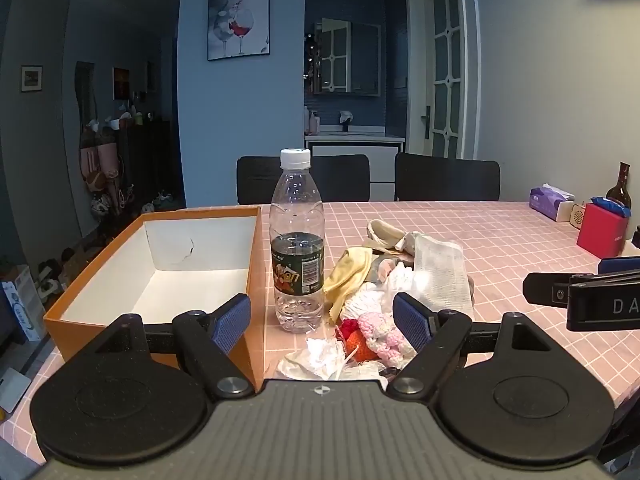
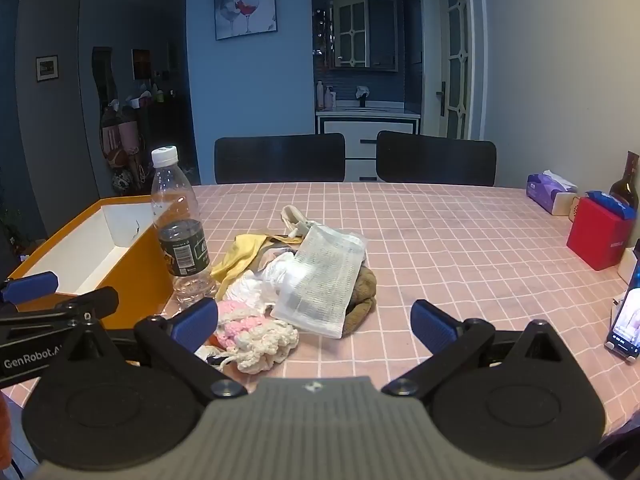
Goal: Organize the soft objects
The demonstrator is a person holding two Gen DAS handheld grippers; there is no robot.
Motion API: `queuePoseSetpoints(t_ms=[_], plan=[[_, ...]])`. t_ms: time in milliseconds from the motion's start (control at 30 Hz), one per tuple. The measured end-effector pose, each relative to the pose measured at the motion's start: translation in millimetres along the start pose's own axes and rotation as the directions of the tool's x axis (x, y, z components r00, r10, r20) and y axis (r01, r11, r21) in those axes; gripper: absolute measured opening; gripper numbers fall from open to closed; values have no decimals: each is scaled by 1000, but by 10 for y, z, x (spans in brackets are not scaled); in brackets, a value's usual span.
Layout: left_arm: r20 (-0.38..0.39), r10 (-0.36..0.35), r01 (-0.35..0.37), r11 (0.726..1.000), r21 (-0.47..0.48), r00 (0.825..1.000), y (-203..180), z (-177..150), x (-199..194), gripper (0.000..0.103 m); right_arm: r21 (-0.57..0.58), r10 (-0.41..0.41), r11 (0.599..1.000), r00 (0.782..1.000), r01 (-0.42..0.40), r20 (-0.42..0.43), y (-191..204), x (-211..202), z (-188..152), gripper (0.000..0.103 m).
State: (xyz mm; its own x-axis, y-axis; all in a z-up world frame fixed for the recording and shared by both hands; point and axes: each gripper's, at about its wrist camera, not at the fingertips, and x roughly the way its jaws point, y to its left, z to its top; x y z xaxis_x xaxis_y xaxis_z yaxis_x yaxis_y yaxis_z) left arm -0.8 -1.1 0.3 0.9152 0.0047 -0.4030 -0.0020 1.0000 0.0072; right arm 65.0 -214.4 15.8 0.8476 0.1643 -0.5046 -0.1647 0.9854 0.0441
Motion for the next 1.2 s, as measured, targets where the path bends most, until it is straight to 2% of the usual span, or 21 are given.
queuePoseSetpoints(t_ms=[267,1200], plan=[[-6,4,-4,1000,1,1000,-5,4,4,95,0,1,1000,1000,-1,21,24,-15,11,101],[-32,-7,7,1000,3,999,-23,-48,17,95,6,2,1000,1000,-2,-4,14,17,0,101]])
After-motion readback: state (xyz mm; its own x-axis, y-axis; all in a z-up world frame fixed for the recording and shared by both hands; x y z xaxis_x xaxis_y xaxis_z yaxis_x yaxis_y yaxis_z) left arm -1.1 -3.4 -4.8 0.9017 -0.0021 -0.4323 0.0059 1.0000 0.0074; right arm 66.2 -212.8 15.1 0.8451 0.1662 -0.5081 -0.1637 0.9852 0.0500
